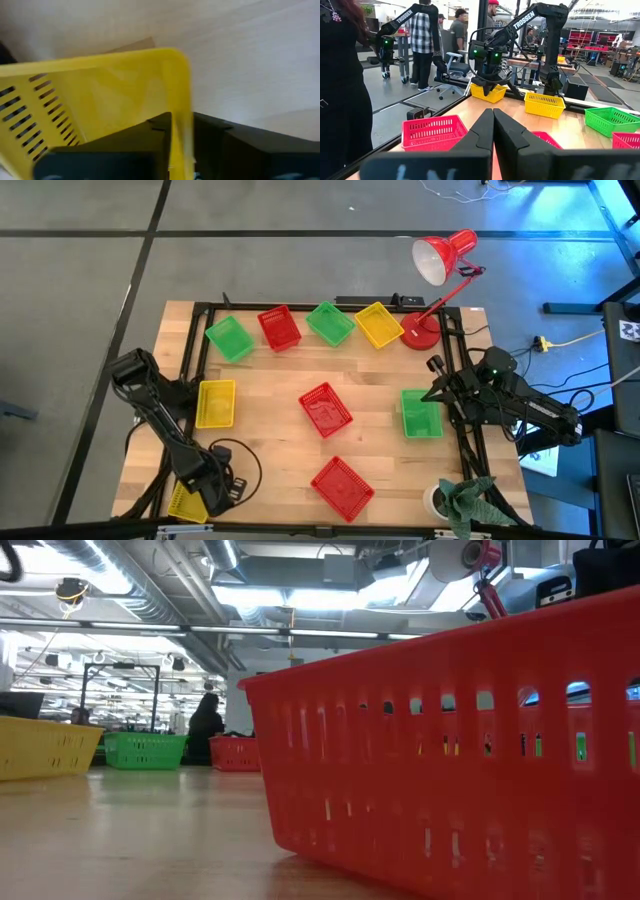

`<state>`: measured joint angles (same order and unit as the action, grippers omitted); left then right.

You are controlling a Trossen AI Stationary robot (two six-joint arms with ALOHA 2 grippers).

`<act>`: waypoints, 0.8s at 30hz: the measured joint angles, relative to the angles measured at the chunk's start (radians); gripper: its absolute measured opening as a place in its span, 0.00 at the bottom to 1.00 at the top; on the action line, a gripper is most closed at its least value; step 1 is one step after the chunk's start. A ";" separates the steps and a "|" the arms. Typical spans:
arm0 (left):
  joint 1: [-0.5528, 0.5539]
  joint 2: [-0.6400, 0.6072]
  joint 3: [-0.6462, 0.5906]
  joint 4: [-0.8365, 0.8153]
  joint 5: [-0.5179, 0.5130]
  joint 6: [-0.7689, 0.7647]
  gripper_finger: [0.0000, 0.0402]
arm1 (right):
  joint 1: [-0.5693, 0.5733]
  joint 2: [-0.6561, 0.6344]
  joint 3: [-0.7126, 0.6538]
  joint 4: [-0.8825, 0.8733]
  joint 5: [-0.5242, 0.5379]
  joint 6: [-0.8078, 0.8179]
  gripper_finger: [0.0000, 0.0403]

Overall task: Stack baskets by color
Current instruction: Stack the bottom yellow bin on the center yellow bin

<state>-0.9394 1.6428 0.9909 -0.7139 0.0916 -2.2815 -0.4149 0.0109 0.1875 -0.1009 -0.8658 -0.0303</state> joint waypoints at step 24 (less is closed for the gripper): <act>0.451 -0.142 0.495 -0.857 -0.148 0.216 0.00 | 0.000 0.000 0.000 -0.063 -0.002 -0.007 0.02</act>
<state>-0.4888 1.5010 1.4857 -1.5709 -0.0560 -2.0657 -0.4146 0.0109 0.1875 -0.1635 -0.8677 -0.0376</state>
